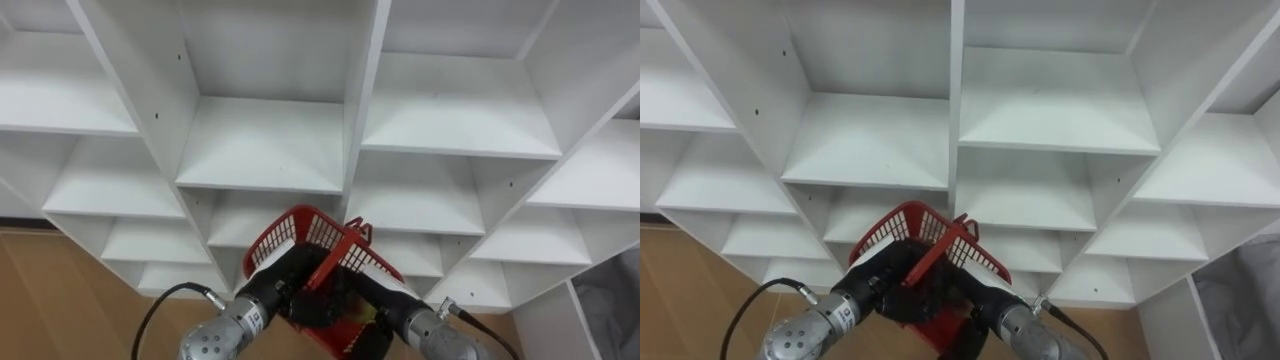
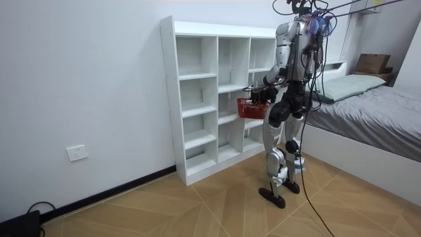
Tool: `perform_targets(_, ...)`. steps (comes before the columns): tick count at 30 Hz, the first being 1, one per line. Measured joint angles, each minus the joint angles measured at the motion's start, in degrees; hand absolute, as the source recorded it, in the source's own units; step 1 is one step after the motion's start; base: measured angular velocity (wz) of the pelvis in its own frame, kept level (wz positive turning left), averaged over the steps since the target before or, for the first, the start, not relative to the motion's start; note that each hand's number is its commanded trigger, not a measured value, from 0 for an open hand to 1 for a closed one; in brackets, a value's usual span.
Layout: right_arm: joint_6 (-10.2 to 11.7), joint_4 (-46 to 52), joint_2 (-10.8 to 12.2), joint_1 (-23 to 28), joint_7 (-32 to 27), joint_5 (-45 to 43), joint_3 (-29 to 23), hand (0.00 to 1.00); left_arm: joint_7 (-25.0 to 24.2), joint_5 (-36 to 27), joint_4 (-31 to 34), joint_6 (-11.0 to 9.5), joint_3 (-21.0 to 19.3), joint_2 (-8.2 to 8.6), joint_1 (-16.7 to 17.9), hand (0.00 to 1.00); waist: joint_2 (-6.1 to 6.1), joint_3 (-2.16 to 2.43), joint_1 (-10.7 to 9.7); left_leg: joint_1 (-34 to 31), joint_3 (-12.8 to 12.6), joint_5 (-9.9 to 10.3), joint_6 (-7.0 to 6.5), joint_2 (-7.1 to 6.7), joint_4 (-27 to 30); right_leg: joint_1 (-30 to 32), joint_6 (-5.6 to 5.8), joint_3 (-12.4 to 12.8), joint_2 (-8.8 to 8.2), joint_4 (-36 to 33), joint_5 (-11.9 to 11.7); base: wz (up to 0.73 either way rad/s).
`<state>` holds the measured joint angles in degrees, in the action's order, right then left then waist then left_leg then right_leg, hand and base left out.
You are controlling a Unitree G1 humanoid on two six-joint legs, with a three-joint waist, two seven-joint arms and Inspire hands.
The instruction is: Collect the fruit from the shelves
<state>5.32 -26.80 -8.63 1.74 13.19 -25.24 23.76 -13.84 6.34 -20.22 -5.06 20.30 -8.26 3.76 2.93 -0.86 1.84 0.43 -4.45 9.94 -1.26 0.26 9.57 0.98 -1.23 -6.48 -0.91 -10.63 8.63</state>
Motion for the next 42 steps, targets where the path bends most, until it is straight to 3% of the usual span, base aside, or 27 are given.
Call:
perform_targets(10, 0.0, 0.0, -0.14, 0.03, 0.18, 0.04, 0.01, 0.0, -0.5, 0.0, -0.01, 0.0, 0.08, -0.35, 0.03, 1.0, -0.03, 0.0, 0.04, 0.28, 0.0, 0.0, 0.0, -0.01, -0.02, -0.25, -0.01, 0.04, 0.03, 0.02, 0.0, 0.0)
perform_targets(15, 0.0, 0.0, -0.3, 0.13, 0.19, 0.23, -0.02, 0.0, -0.68, 0.02, -0.01, 0.01, 0.13, -1.35, 0.18, 1.0, -0.14, 0.03, -0.01, 0.3, -0.02, 0.0, 0.0, -0.02, -0.02, -0.27, -0.01, 0.05, 0.15, 0.03, -0.01, 0.0)
perform_targets(19, -0.01, 0.01, -0.39, 0.52, 0.17, 0.22, -0.35, 0.0, -0.56, 0.18, -0.02, 0.04, -0.05, -1.56, 0.54, 1.0, -0.72, 0.22, 0.07, 0.38, -0.1, 0.01, 0.0, -0.02, -0.03, -0.34, -0.01, 0.01, 0.3, 0.01, -0.01, 0.0)
perform_targets(24, -0.07, 0.02, -0.84, 1.08, 0.13, 0.2, -0.44, 0.0, -0.32, 0.28, -0.23, 0.15, -1.13, -1.42, 1.54, 1.0, -1.35, 0.07, 0.18, 0.95, -0.17, 0.01, 0.0, -0.01, -0.1, -0.74, -0.01, 0.08, 0.28, -0.01, -0.01, 0.0)
perform_targets(33, -0.07, 0.23, -2.5, 1.25, 0.09, 0.55, -1.45, 0.0, 0.97, 1.1, -6.34, 0.16, -2.39, -1.97, 2.77, 1.0, -1.6, 0.16, 0.23, 2.32, -0.28, 0.01, 0.01, -0.04, -0.25, -2.06, -0.01, 0.23, 0.31, 0.13, -0.01, 0.0)
perform_targets(42, -0.33, 4.31, -2.89, 3.14, 0.19, 0.51, -3.94, 0.0, 1.14, 1.85, -10.75, 0.38, -6.78, -1.72, 4.44, 1.0, -1.66, 0.32, 0.56, 3.32, -0.49, 0.01, 0.01, -0.03, -0.68, -2.46, -0.01, 0.46, 0.52, 0.22, 0.0, 0.0)
